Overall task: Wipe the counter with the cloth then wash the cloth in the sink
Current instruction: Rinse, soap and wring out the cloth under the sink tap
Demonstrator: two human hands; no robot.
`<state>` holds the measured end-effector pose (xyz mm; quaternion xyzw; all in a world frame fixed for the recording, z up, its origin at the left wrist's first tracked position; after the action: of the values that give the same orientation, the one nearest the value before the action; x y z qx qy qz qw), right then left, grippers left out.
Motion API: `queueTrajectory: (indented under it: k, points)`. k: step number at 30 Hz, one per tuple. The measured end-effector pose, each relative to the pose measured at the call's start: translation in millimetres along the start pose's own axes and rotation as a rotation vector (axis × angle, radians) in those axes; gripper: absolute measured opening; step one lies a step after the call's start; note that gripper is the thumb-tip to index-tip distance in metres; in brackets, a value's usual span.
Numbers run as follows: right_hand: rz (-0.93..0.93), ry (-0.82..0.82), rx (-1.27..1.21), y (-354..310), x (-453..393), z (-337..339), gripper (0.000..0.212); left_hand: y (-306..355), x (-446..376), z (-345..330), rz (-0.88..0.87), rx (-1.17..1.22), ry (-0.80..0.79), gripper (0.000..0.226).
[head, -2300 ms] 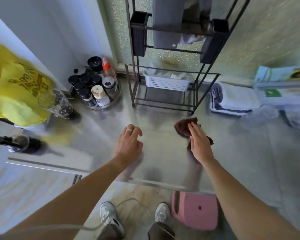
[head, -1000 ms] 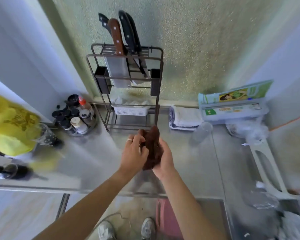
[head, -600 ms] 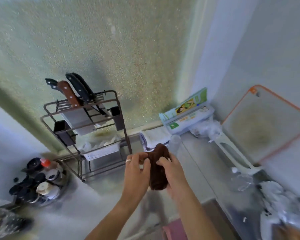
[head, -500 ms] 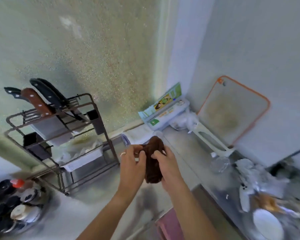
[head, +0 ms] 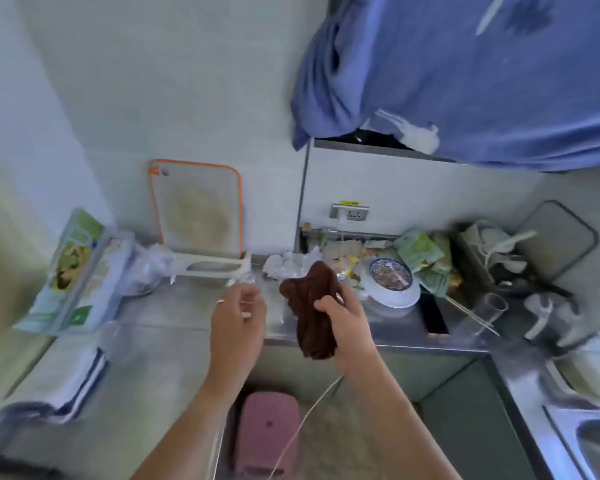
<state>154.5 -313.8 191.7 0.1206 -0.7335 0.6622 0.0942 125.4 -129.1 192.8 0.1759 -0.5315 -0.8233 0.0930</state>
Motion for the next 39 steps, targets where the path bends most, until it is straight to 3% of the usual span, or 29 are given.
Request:
queueTrajectory:
  k: [3,5,9,18,22,27,29,32,39]
  points:
    - [0.161,0.223,0.415,-11,27,81,0.039,28,10,-74,-0.169,-0.196,-0.245,0.009]
    - [0.212,0.338,0.536,-13,47,132,0.045,52,25,-128,-0.283,-0.311,-0.392,0.01]
    - [0.191,0.558,0.65,-1,86,241,0.055,103,70,-239,-0.453,-0.372,-0.673,0.017]
    - [-0.049,0.94,0.705,58,191,477,0.054,189,196,-446,-0.813,-0.458,-1.074,0.015]
    - [-0.167,1.041,0.677,98,226,568,0.055,195,234,-531,-0.901,-0.568,-1.264,0.017]
    - [-0.326,1.109,0.645,144,255,645,0.053,195,267,-618,-1.0,-0.683,-1.368,0.016]
    - [-0.387,1.113,0.627,157,258,666,0.054,193,273,-652,-0.963,-0.713,-1.415,0.017]
    - [-0.47,1.125,0.572,170,250,690,0.054,188,280,-703,-0.9,-0.686,-1.516,0.013]
    - [-0.575,1.174,0.475,178,188,755,0.053,196,304,-827,-1.026,-0.634,-1.654,0.016]
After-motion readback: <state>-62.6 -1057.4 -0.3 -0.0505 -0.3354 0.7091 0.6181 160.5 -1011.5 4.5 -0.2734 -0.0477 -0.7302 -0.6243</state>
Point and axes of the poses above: each hand's wrist, its own x-axis away from the middle knuckle, its own z-axis out of the back of the hand, y = z × x, the point moved 4 cm from there along -x, towards the middle knuckle, and after that the axes turned 6 degrees about -y, right-handed, at the moved point
